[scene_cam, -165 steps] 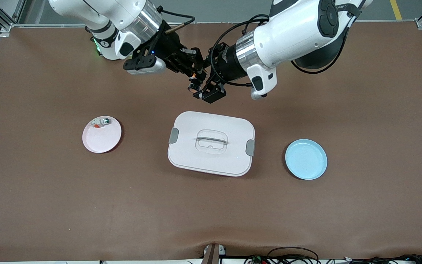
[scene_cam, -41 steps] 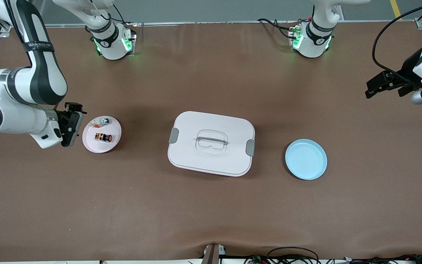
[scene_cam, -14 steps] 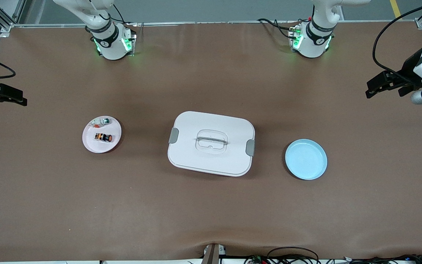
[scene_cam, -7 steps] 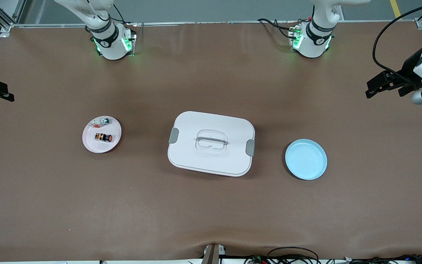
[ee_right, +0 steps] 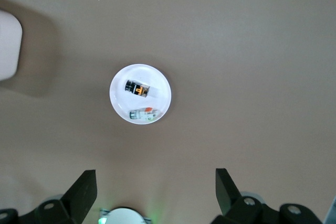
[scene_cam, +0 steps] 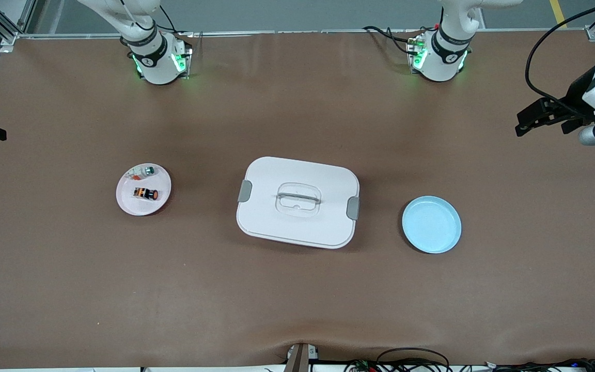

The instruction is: Transfer orange switch to right arm and place

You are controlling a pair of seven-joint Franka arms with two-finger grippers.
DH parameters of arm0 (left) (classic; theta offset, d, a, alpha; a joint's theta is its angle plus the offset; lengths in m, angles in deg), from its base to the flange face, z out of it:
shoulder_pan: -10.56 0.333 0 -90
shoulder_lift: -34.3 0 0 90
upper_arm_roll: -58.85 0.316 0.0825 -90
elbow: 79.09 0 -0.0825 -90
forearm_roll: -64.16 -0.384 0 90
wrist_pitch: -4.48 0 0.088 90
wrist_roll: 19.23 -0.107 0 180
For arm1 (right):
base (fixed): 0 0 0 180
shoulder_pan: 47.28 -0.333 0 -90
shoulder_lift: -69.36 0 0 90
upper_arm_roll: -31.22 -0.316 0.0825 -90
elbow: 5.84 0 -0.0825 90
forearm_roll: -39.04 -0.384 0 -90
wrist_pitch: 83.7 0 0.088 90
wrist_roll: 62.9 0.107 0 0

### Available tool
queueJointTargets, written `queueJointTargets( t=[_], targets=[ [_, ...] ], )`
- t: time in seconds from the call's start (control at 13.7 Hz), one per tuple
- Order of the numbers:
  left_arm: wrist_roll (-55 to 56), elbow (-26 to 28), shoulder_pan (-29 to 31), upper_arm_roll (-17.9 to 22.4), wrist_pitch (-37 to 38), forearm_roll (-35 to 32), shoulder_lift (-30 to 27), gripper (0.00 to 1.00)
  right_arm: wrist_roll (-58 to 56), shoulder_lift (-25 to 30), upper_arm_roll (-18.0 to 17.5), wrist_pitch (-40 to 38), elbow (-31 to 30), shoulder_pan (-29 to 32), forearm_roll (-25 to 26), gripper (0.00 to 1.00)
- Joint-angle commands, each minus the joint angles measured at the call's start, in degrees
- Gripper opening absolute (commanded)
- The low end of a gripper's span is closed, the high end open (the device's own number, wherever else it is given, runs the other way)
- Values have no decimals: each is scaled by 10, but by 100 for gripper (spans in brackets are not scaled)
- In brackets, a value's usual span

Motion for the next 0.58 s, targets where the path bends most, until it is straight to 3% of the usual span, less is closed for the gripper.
queueJointTargets(
  t=[0.0,0.22,0.36,0.51],
  targets=[
    [-10,64,1,-1,-32,-14,-54,100,65,11,-13,-11,6,4,-12,100],
    [-13,136,1,-1,-81,-14,-103,100,86,17,-4,-13,6,-39,-4,100],
    [-14,134,1,0,-82,-14,-101,100,112,26,2,-11,2,-67,-2,100],
    [-16,129,1,0,-78,-13,-97,100,129,26,33,-8,2,-93,-2,100]
  ],
)
